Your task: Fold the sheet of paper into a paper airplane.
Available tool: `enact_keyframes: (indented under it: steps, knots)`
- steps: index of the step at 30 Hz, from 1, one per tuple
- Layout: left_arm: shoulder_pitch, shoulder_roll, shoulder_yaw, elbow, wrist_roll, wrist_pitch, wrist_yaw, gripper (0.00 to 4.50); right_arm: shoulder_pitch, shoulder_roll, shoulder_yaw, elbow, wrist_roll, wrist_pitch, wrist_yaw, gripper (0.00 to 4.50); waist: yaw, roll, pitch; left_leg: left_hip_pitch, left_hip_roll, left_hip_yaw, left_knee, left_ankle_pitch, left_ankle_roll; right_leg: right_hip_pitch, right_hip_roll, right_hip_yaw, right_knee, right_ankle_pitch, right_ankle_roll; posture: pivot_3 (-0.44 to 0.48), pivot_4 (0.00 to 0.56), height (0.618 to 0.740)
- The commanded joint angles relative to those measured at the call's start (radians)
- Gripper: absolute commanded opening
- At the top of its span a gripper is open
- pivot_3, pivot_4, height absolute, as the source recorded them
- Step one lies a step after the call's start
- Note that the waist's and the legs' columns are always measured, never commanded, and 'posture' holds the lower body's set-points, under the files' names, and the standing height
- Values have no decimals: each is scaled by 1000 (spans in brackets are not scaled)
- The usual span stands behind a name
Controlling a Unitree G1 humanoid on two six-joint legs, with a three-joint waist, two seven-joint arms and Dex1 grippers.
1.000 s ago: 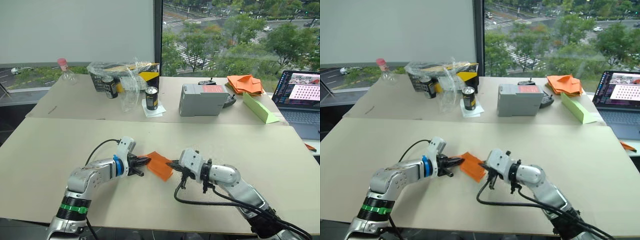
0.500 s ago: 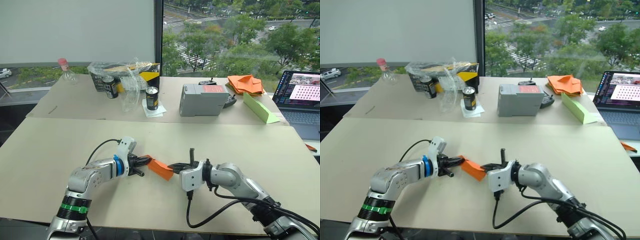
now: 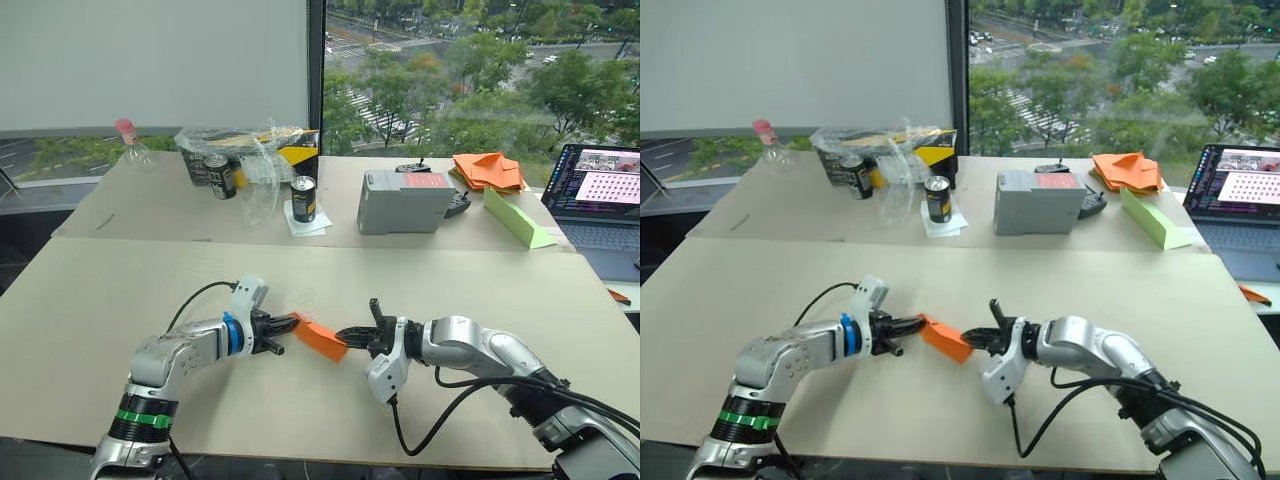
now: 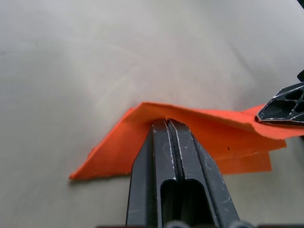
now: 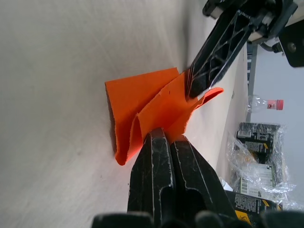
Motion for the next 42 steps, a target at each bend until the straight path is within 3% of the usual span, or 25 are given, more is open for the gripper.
enact_keyframes:
  steps: [1,5,10,23,36,42]
  knots:
    - [1,11,69,-49,-95,93,-26,0,16,-18,14,29,-28,-11,7,35,0,0,0,0,0,0,0,0,1,0,0,0,0,0,0,0,150,740]
    - [-40,-4,137,-79,-188,167,-22,0,19,-17,14,37,-26,-12,9,35,1,0,0,0,0,0,0,0,1,0,0,0,0,0,0,0,150,740]
    - [-120,-52,168,-60,-220,197,37,0,26,-13,14,34,-17,-7,14,35,1,-1,0,0,0,0,1,0,0,0,0,0,0,0,0,0,150,740]
    - [-87,-24,-40,7,-71,79,-6,0,46,-12,0,11,4,18,32,35,2,-1,0,0,0,0,0,3,-6,0,0,0,-1,0,0,0,150,740]
    - [-107,-37,-106,113,32,-31,-40,0,58,-16,-3,-8,27,32,54,35,4,-1,0,0,0,0,0,3,-5,1,0,0,-1,0,0,0,150,740]
    - [-97,-42,-122,119,49,-42,-51,0,85,-19,-4,-16,126,52,135,35,8,-1,0,0,0,0,0,3,-5,1,0,0,-1,0,0,0,150,740]
